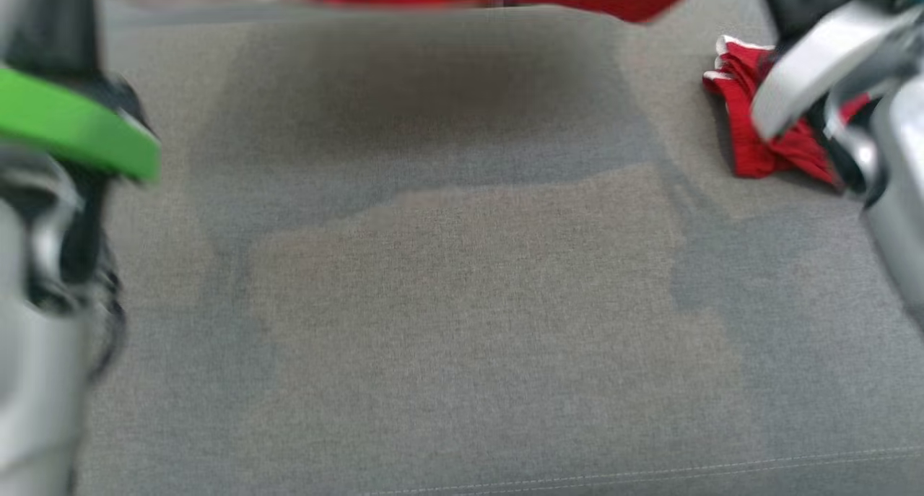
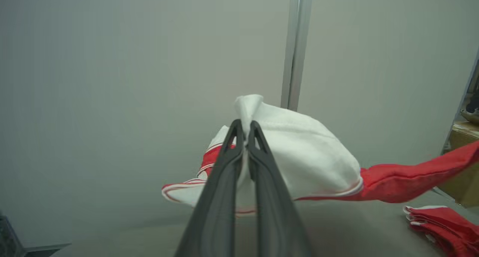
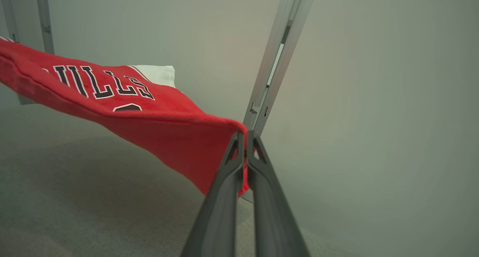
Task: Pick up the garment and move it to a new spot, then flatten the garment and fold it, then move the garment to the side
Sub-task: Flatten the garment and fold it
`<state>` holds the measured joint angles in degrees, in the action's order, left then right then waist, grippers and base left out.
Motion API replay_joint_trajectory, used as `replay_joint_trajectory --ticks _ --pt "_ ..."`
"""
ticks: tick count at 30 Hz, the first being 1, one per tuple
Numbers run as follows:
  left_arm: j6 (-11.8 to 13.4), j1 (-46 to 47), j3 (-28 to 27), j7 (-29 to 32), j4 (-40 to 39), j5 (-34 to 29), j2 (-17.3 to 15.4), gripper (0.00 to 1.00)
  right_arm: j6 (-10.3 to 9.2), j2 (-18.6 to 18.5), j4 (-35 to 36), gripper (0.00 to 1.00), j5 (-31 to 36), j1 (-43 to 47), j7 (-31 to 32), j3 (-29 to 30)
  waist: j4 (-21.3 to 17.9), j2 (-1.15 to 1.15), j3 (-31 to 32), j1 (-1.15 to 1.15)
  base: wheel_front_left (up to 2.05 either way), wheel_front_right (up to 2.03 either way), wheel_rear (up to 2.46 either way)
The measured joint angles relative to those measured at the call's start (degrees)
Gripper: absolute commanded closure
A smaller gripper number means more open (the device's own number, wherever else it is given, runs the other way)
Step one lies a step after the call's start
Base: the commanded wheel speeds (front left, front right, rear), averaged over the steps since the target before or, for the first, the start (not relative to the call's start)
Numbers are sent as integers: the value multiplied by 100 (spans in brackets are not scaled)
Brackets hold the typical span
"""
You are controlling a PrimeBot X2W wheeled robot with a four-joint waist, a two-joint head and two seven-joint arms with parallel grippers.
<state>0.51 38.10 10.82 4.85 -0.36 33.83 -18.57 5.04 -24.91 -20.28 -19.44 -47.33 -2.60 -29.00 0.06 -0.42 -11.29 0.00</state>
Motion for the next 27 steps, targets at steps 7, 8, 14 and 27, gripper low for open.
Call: replay_joint_trajectory --ticks 7,8,14,27 --pt "-1 -1529 257 -435 437 156 525 100 97 412 -509 100 -197 1296 -299 -528 25 0 -346 0 0 0 0" --pt "-1 -1712 257 -548 523 189 597 100 97 494 -587 100 -245 1450 -396 -538 24 0 -400 0 0 0 0" --pt "-162 -2207 258 -1266 853 192 784 100 94 549 -820 100 -261 1727 -1141 -456 9 0 -550 0 0 0 0" --pt "-386 -3256 356 -1809 1508 237 913 100 -112 666 -880 100 -227 2753 -1224 -181 85 0 34 0 0 0 0"
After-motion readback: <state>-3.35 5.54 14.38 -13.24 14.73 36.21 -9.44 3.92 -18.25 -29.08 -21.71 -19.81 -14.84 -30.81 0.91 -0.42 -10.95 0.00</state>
